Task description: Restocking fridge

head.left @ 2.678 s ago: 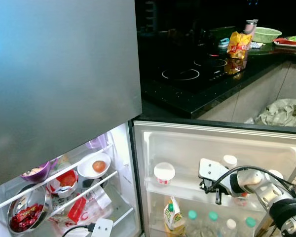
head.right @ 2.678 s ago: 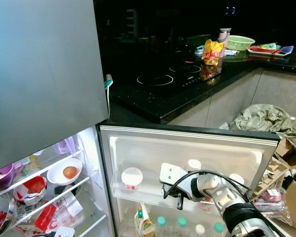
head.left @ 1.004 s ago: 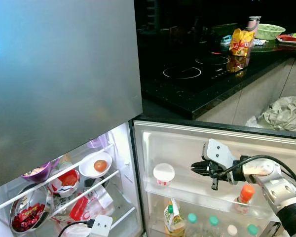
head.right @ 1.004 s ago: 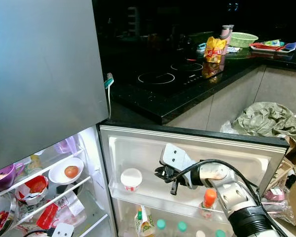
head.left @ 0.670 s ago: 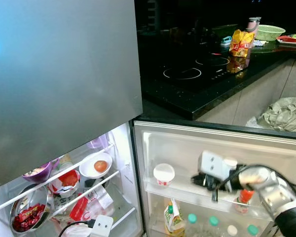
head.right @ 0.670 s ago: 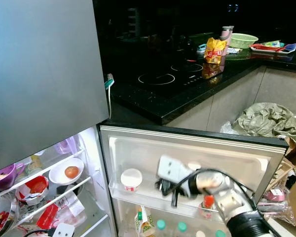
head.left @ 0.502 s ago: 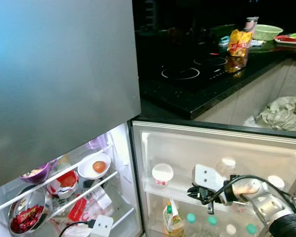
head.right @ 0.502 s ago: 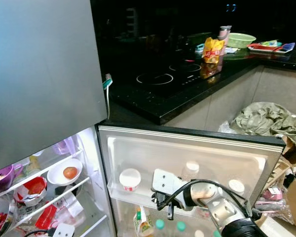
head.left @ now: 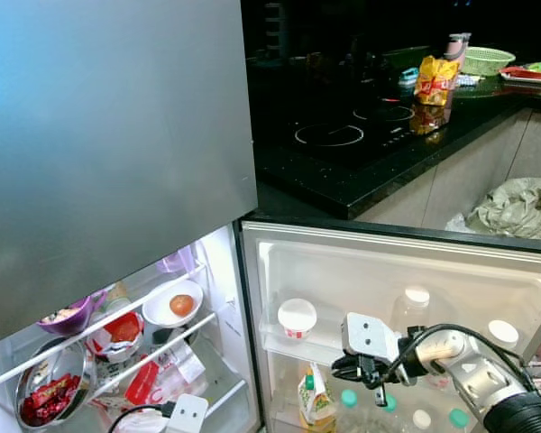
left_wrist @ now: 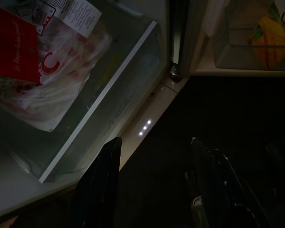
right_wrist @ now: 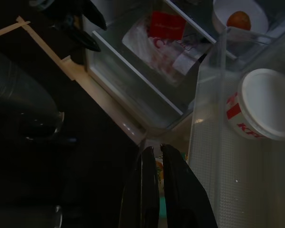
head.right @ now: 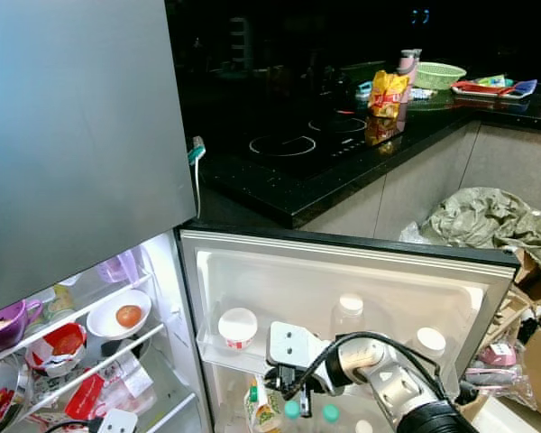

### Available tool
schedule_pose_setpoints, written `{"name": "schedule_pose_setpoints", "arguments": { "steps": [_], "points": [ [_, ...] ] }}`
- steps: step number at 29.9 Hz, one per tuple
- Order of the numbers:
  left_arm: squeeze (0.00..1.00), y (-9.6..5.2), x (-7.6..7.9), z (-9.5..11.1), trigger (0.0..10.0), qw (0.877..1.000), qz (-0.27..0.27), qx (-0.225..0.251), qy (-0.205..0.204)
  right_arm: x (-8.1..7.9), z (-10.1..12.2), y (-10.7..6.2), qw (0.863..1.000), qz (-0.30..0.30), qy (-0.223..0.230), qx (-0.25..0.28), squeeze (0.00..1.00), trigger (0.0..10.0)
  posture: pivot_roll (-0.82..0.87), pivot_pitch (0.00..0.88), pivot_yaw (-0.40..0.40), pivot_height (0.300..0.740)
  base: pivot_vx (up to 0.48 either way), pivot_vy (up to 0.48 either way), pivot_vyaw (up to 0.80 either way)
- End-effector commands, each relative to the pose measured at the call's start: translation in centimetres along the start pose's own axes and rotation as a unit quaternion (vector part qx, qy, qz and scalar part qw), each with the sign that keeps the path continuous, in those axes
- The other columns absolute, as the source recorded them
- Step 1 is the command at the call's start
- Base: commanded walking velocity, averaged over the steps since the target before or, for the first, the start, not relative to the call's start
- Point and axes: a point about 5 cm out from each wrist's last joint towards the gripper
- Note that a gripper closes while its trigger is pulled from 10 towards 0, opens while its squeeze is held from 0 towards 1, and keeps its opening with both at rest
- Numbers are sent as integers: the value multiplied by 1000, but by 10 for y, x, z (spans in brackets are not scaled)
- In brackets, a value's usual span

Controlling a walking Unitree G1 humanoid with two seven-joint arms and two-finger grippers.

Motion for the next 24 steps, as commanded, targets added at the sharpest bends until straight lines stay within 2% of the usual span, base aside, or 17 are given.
{"name": "schedule_pose_setpoints", "arguments": {
  "steps": [1,5,9,11,12,13,17,18,19,20,23,24],
  "points": [
    [0,-1,1,-4,10000,1000,-4,0,2,14,8,-5,998,-54,-3,23,0,10000,-69,28,47,740,0,0,0],
    [0,-1,3,1,10000,1000,-14,16,-1,28,10,-11,995,-100,8,23,0,10000,-70,28,49,740,0,0,0],
    [0,-1,9,9,10000,998,-42,52,6,33,-7,-15,991,-125,-19,-43,0,10000,-67,27,40,740,0,0,0],
    [0,-1,10,13,10000,996,-52,67,13,33,-9,-15,991,-125,-14,-45,0,10000,-67,27,40,740,0,0,0],
    [0,-4,17,26,10000,988,-93,119,35,32,-14,-13,991,-126,3,-47,0,10000,-66,30,40,740,0,0,0],
    [0,-4,17,26,10000,988,-93,119,35,32,-14,-13,991,-126,3,-47,0,10000,-66,30,40,740,0,0,0],
    [0,-10,30,50,10000,965,-164,192,73,28,-23,-6,990,-121,10,-67,0,10000,-60,38,37,740,0,0,0],
    [0,-10,30,50,10000,965,-164,192,73,28,-23,-6,990,-121,10,-67,0,10000,-60,38,37,740,0,0,0],
    [0,-14,34,63,10000,953,-196,220,67,26,-26,-2,991,-115,11,-73,0,10000,-59,40,36,740,0,0,0],
    [0,-14,34,63,10000,953,-196,220,67,26,-26,-2,991,-115,11,-73,0,10000,-59,40,36,740,0,0,0],
    [0,-20,37,74,10000,940,-225,246,64,24,-28,1,991,-109,6,-79,0,10000,-45,42,32,740,0,0,0],
    [0,-20,37,74,10000,940,-225,246,64,24,-28,1,991,-109,6,-79,0,10000,-45,42,32,740,0,0,0]
  ]
}}
Point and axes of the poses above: a point about 5 cm out from each wrist's last joint towards the gripper, its own y axis pointing out of the wrist towards the gripper, its own z axis along the axis of the wrist's last joint, x = y × z, and after that the axes turned 1 degree about -y, right-handed
